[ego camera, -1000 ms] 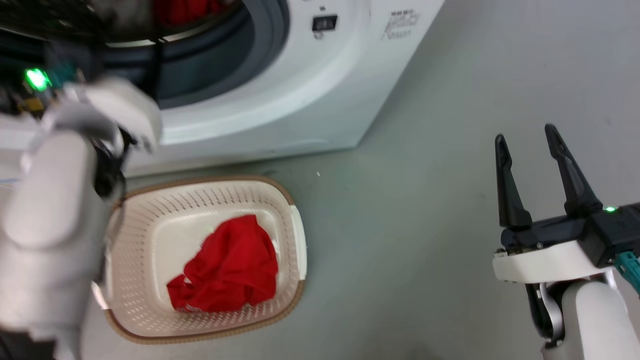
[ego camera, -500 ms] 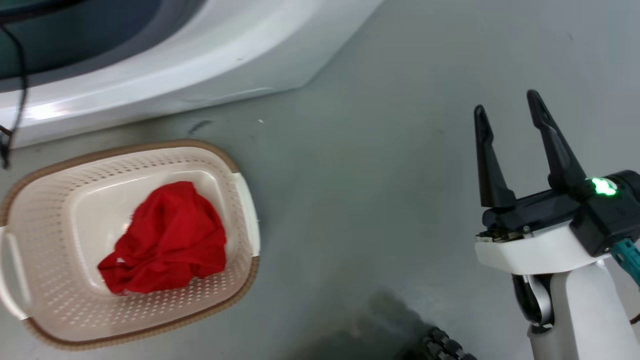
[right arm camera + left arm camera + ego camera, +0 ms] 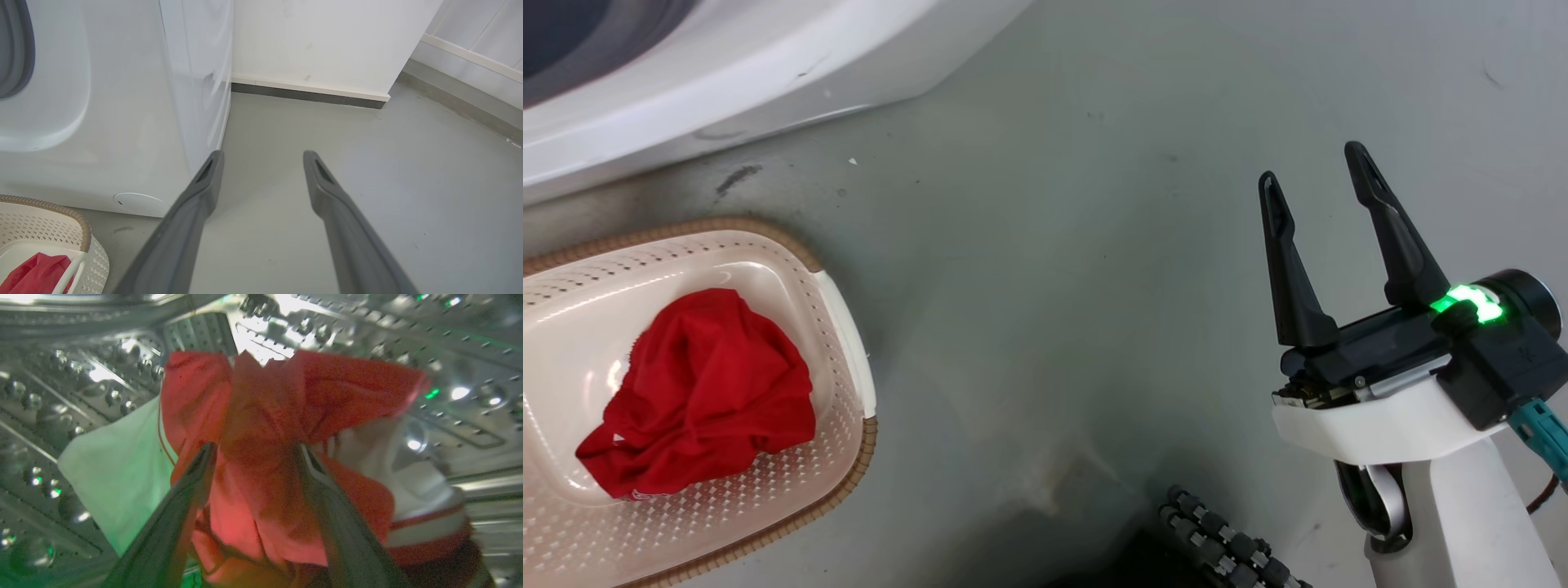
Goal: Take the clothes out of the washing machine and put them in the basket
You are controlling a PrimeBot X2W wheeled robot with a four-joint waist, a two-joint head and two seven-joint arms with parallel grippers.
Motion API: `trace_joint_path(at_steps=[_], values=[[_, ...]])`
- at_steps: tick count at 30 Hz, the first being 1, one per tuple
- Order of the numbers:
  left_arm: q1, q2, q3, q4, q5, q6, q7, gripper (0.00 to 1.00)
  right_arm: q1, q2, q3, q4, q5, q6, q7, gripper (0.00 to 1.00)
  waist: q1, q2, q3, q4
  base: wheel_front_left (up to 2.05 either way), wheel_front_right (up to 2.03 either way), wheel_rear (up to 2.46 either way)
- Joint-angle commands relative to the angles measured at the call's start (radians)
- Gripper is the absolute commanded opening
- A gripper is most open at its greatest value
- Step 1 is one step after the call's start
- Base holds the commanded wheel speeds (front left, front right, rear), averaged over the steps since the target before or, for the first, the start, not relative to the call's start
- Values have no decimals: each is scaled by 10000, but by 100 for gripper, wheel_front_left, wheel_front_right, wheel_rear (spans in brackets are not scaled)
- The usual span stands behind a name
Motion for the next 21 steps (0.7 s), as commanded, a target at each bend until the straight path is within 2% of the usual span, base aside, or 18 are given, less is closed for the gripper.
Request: trace_joint_path(at_steps=[1, 10, 18, 20, 21], values=[[-87, 15, -49, 103, 34, 73, 104, 100, -197, 20, 37, -61, 72, -10, -20, 100, -1, -1, 118, -94, 0, 0, 0], [-329, 440, -200, 298, 252, 363, 346, 100, -52, 22, 299, -229, 293, -10, -20, 100, -1, -1, 376, -459, 0, 0, 0], [-159, 499, -364, 391, 260, 501, 394, 100, 185, 22, 241, -400, 167, -11, -20, 100, -1, -1, 533, -420, 0, 0, 0], [-92, 486, -390, 416, 210, 486, 382, 0, 220, 22, 221, -422, 182, -11, -20, 100, -1, -1, 552, -407, 0, 0, 0], [-78, 482, -407, 419, 200, 473, 365, 0, 232, 22, 220, -424, 172, -11, -20, 100, -1, -1, 559, -401, 0, 0, 0]])
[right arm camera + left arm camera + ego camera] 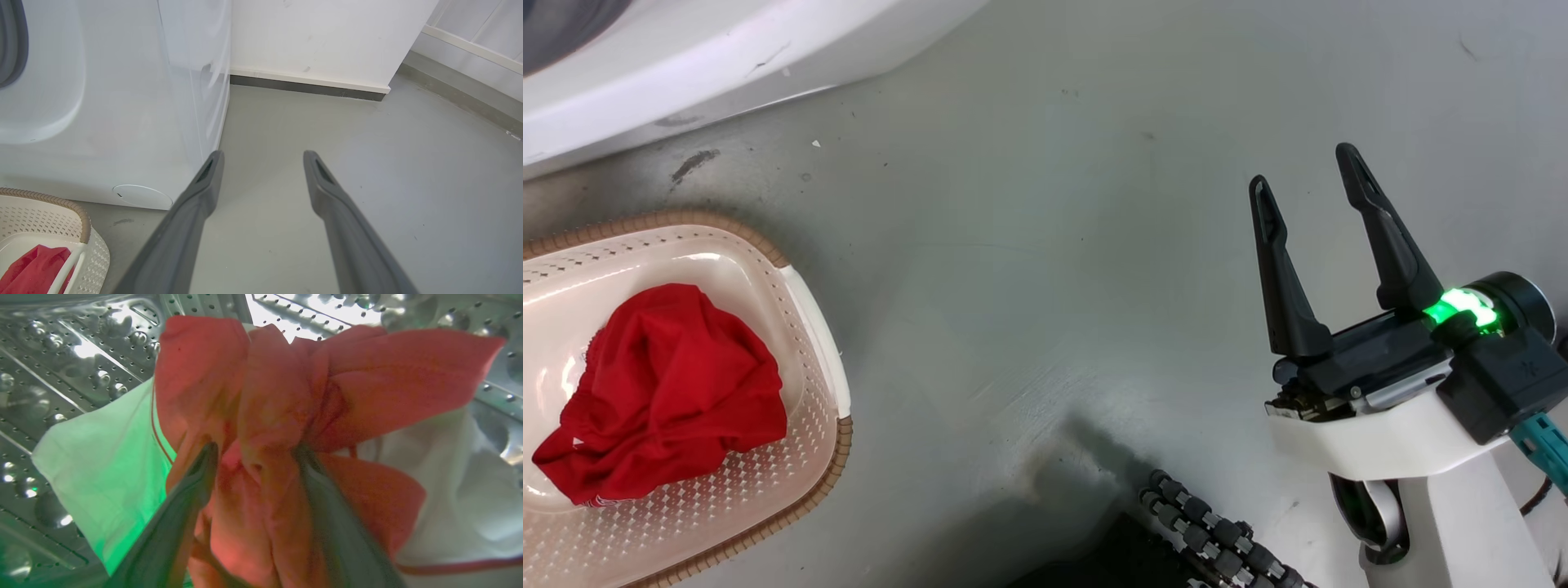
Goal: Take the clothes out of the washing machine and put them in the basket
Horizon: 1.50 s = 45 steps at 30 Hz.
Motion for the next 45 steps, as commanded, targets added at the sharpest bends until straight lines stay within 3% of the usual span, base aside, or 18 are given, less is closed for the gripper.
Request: trace_joint_path(at_steps=[1, 13, 23, 39, 45], values=[[344, 10, -139, 191, -36, -11, 43, 0, 101, 24, -30, -55, -33, -11, -20, 100, 0, 0, 12, 14, 0, 0, 0], [188, 85, -10, -57, -117, 274, -995, 0, -136, 22, 49, 115, -144, -11, -20, 100, 0, 0, -190, 116, 0, 0, 0], [438, -237, 134, 351, -403, 178, -2338, 0, -280, 22, -336, 230, -575, -11, -20, 100, 0, 0, -982, 696, 0, 0, 0], [2549, -1467, -123, 1381, -1022, -384, -4730, 0, -152, 19, -1022, 543, -1346, -11, -20, 100, 0, 0, -2727, 2185, 0, 0, 0], [3924, -2138, -501, 1481, -1189, -532, -6494, 0, 98, 19, -1281, 763, -1624, -11, -20, 100, 0, 0, -3637, 2850, 0, 0, 0]])
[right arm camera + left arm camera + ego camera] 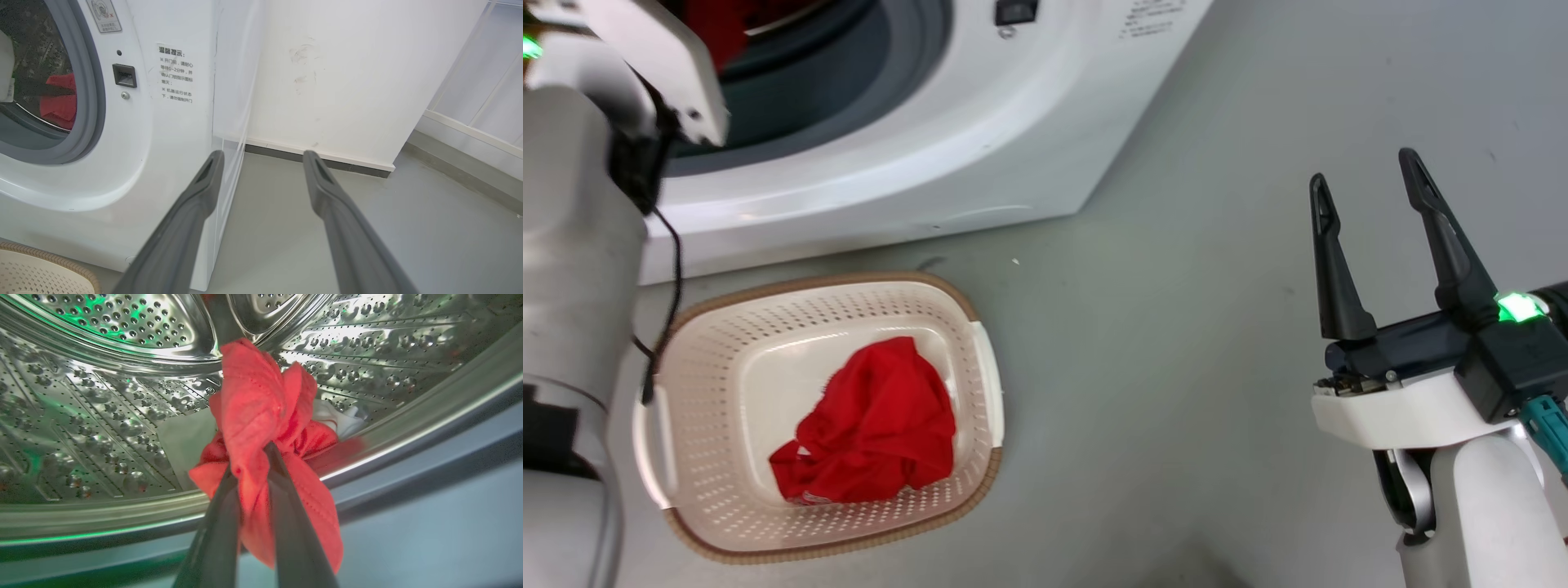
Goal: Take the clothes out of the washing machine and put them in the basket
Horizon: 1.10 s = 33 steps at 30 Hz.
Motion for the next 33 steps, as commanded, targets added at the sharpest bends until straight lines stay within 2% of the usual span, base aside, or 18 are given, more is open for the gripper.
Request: trace_joint_path(at_steps=[1, 7, 13, 25, 33], values=[[216, -67, -63, -44, 27, -2, -284, 0, 139, 14, -39, 58, -67, -11, -20, 100, 1, -1, -370, 350, 0, 0, 0], [1103, -475, -574, -149, 264, -22, -1833, 0, 349, 12, -205, 193, -209, -11, -20, 100, 1, -1, -1000, 873, 0, 0, 0], [1922, -668, -536, -810, 411, 126, -2381, 0, 572, 14, -416, 352, -335, -11, -20, 100, 1, -1, -1666, 1337, 0, 0, 0], [4900, -344, 642, -5176, 1127, 845, -2403, 0, 1095, 12, -656, 571, -322, -11, -20, 100, 1, -1, -2964, 1868, 0, 0, 0], [6845, 29, 763, -7561, 1341, 1357, -2380, 0, 1561, 12, -826, 676, -194, -11, -20, 100, 1, -1, -3688, 2054, 0, 0, 0]])
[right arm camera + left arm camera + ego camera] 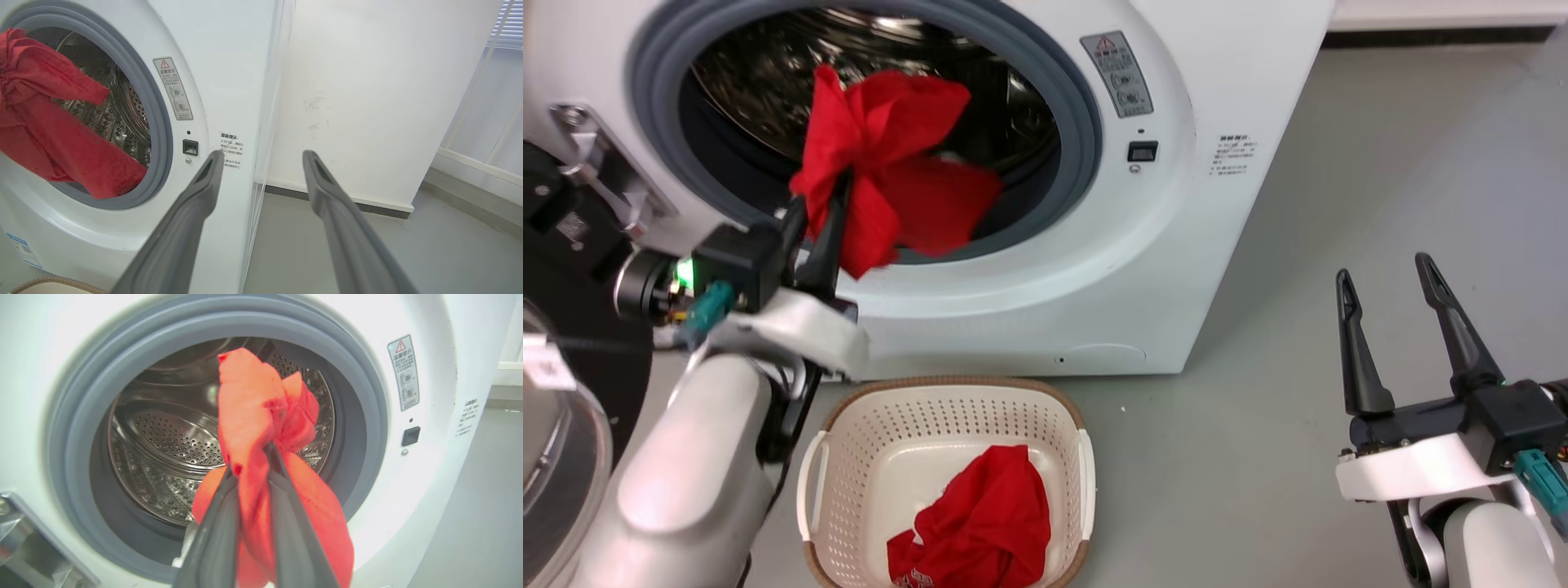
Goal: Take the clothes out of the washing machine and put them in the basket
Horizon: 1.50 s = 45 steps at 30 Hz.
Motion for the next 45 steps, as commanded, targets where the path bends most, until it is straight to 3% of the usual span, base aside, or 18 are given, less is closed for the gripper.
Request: trace_joint_path(at_steps=[1, 14, 21, 29, 45], values=[[352, 97, 17, -424, -7, 139, 30, 0, 167, 10, -36, 34, 65, -11, -20, 100, 2, 0, -199, 82, 0, 0, 0], [2574, 797, 155, -4126, -143, 1185, 1122, 0, 581, 10, -229, 97, 126, -11, -20, 100, 2, 0, -630, 378, 0, 0, 0], [3395, 1031, -234, -4471, -397, 1190, 2128, 0, 511, 10, -153, 81, 135, -11, -20, 100, 2, 0, -575, 416, 0, 0, 0], [3445, 849, -817, -2596, -606, 646, 2366, 0, 139, 10, -18, -17, 52, -11, -20, 100, 2, 0, 76, 106, 0, 0, 0], [1289, -409, -1765, 3822, -249, -494, 1623, 0, -546, 12, 33, -387, 36, -11, -20, 100, 2, 0, 2273, -1123, 0, 0, 0]])
